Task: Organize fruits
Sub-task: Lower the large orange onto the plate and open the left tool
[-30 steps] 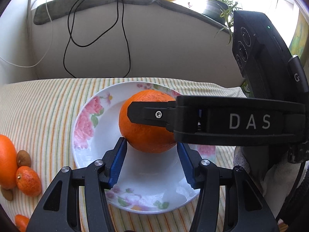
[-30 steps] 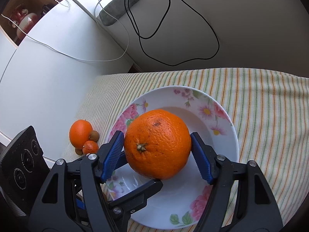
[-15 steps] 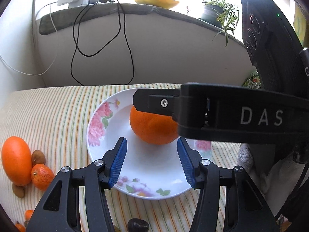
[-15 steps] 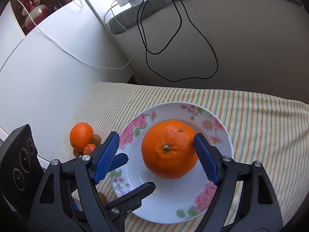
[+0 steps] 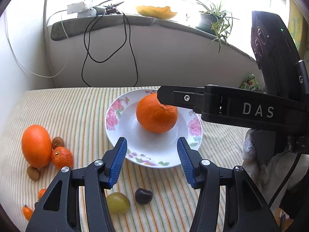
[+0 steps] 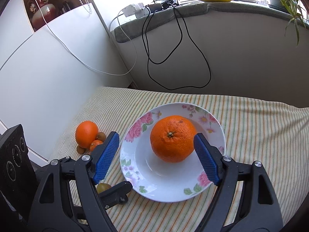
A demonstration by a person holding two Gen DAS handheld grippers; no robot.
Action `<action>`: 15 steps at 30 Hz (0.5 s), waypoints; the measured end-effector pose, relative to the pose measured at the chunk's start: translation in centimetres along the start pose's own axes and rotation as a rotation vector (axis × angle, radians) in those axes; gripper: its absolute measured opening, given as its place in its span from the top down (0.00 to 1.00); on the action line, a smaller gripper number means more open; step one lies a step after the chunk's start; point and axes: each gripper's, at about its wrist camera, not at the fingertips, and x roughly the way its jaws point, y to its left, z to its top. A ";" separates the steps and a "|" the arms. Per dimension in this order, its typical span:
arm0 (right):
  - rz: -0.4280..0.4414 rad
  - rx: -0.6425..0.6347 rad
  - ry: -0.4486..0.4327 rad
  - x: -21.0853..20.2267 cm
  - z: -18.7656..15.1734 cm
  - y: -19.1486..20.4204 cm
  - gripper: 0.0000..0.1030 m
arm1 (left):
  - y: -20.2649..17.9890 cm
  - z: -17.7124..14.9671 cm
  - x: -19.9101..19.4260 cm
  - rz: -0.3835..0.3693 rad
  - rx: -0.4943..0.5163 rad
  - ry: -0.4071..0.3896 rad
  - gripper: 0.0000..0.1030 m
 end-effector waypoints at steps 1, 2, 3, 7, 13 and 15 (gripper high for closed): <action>-0.010 0.003 -0.007 -0.3 -0.2 0.1 0.20 | 0.1 -0.1 -0.3 0.000 -0.002 -0.004 0.48; -0.018 0.006 -0.018 -0.7 -0.4 0.3 0.20 | 0.1 -0.3 -0.6 0.002 -0.003 -0.008 0.48; -0.020 0.007 -0.031 -1.1 -0.5 0.4 0.20 | 0.2 -0.4 -0.9 0.002 -0.004 -0.012 0.48; -0.021 0.001 -0.078 -2.5 -1.2 1.1 0.20 | 0.7 -0.8 -2.0 -0.004 -0.007 -0.031 0.48; -0.028 -0.041 -0.150 -4.7 -2.5 2.6 0.20 | 1.6 -2.4 -4.3 0.019 -0.008 -0.058 0.48; -0.020 -0.052 -0.156 -5.1 -3.0 3.0 0.20 | 2.2 -2.9 -5.0 0.035 -0.017 -0.062 0.48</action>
